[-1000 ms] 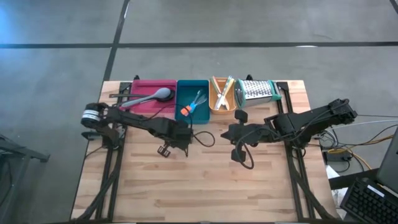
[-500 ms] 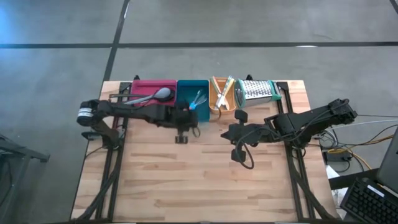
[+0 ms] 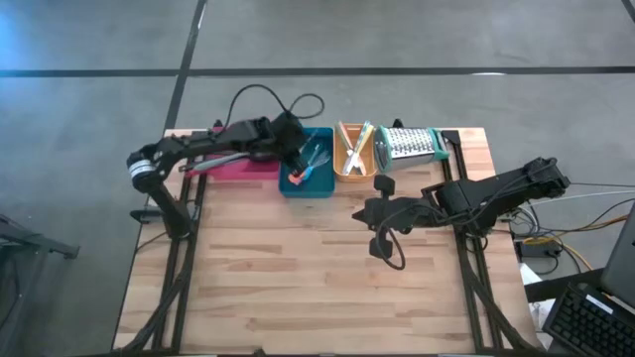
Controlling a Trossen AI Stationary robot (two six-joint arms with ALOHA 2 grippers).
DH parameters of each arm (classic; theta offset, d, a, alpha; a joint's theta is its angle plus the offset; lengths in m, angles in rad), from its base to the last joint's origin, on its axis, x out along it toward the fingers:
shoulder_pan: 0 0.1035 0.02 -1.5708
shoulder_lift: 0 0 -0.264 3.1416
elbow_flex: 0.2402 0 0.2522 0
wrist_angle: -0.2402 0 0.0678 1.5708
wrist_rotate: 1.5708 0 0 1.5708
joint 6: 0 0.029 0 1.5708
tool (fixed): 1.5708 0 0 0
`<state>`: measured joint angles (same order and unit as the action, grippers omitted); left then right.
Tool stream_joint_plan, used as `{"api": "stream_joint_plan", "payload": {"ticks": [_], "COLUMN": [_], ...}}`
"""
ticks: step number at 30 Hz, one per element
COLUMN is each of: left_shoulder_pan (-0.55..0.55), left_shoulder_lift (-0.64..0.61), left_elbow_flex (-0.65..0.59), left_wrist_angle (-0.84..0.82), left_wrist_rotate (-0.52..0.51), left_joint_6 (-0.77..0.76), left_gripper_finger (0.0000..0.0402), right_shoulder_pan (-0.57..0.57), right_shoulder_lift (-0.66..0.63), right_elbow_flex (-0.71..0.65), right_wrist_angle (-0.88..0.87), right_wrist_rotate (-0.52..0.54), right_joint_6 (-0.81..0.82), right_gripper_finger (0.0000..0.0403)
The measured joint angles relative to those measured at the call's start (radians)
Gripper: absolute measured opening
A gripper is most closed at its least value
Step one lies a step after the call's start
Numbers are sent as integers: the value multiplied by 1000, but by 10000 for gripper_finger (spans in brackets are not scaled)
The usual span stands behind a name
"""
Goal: Pick & Place Kitchen Items
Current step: Put the yellow spatula into the blue bin
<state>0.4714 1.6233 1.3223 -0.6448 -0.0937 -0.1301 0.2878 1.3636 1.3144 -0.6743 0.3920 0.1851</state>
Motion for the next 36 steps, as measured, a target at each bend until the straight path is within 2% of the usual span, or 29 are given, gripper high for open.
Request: {"api": "stream_joint_plan", "payload": {"ticks": [7, 22, 36], "left_shoulder_pan": [88, 78, 67], "left_shoulder_lift": [71, 234, 349], "left_elbow_flex": [12, 149, 151], "left_wrist_angle": [-46, -232, -255], "left_wrist_rotate": [87, 100, 161], "left_joint_6": [-88, -115, -137], "left_gripper_finger": [23, 23, 23], "right_shoulder_pan": [0, 0, 0], "right_shoulder_lift": [0, 0, 0], "right_elbow_flex": [0, 0, 0], "right_wrist_angle": [3, 3, 3], "right_wrist_rotate": [1, 1, 1], "right_joint_6": [-26, -10, -9], "right_gripper_finger": [8, 8, 8]}}
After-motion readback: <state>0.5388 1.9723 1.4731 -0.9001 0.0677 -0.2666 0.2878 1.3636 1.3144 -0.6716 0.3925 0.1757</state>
